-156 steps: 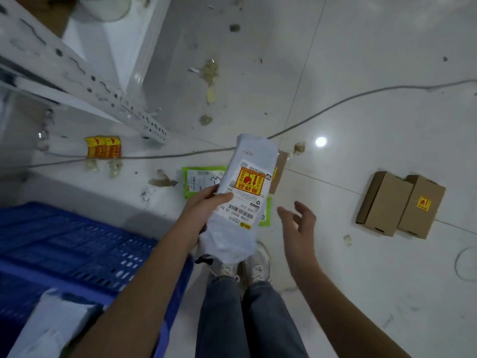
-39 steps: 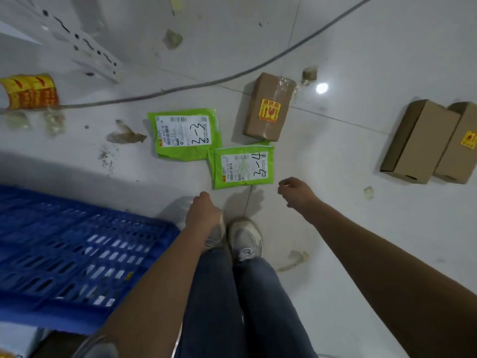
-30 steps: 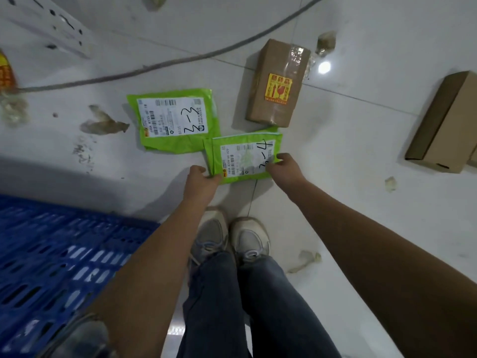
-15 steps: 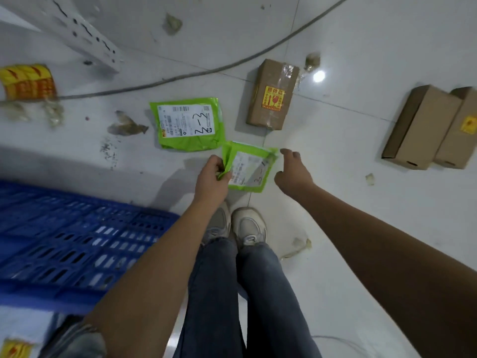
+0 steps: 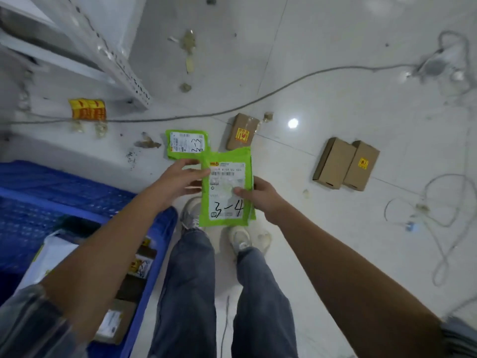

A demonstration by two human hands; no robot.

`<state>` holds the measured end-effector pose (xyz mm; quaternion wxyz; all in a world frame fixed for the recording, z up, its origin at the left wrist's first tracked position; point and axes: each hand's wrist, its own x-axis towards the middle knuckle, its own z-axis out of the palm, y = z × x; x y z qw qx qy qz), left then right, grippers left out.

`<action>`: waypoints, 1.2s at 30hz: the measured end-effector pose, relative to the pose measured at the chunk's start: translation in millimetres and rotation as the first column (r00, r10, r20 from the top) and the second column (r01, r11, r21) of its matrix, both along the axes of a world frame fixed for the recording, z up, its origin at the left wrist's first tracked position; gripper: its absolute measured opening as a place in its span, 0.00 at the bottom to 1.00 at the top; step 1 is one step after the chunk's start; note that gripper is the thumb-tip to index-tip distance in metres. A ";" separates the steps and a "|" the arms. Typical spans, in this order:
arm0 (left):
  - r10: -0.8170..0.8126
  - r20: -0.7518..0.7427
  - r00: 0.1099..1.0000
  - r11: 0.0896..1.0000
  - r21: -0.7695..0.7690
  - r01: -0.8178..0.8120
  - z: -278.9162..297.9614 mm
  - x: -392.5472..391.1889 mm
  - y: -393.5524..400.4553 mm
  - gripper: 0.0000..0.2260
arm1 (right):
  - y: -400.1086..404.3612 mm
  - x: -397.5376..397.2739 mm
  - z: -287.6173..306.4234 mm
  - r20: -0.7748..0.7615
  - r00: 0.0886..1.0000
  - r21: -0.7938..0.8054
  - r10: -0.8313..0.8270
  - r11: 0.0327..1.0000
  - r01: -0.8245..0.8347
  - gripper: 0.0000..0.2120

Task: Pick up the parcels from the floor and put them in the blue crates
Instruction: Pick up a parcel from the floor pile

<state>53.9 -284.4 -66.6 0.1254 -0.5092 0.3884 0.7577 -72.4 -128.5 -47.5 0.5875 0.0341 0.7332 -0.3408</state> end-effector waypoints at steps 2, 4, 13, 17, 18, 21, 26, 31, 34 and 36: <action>-0.115 -0.004 0.993 0.993 0.029 0.115 14.1 10.7 12.6 0.19 | 8.4 13.2 14.0 0.044 0.990 -0.015 -0.133 0.991 0.134 0.14; -0.192 -0.008 0.981 0.981 0.024 0.192 20.1 21.0 29.3 0.15 | 20.1 22.7 20.5 0.094 0.974 -0.029 -0.206 0.977 0.209 0.15; 0.197 0.049 0.979 0.977 -0.090 -0.192 20.5 74.7 124.3 0.15 | 69.8 46.0 27.0 0.134 0.991 -0.081 -0.021 0.996 0.032 0.13; 0.393 0.030 0.919 0.918 -0.058 -0.391 31.5 115.4 161.8 0.15 | 80.0 66.6 28.9 0.108 0.984 -0.075 0.139 0.988 -0.131 0.12; 0.422 0.038 0.906 0.906 -0.058 -0.419 31.2 129.1 168.4 0.14 | 80.9 75.2 27.7 0.099 0.981 -0.073 0.168 0.984 -0.162 0.11; 0.489 0.090 0.868 0.872 -0.068 -0.484 23.5 173.9 185.1 0.10 | 79.2 111.3 17.7 0.078 0.965 -0.070 0.251 0.967 -0.246 0.09; 0.644 0.136 0.753 0.765 -0.136 -0.629 14.8 246.9 201.0 0.10 | 57.9 193.1 -1.7 -0.032 0.894 -0.082 0.447 0.890 -0.448 0.11; 0.684 0.212 0.698 0.724 -0.317 -0.613 17.6 335.5 202.3 0.06 | 27.1 288.1 -8.7 -0.089 0.783 -0.074 0.616 0.779 -0.622 0.12; 0.677 0.311 0.667 0.732 -0.378 -0.567 8.9 382.5 201.0 0.03 | 9.6 346.7 -20.2 -0.086 0.665 -0.028 0.742 0.665 -0.746 0.12; 0.605 0.411 0.682 0.790 -0.416 -0.451 0.8 405.7 198.4 0.05 | -3.5 383.2 -28.5 -0.061 0.559 0.057 0.827 0.562 -0.825 0.15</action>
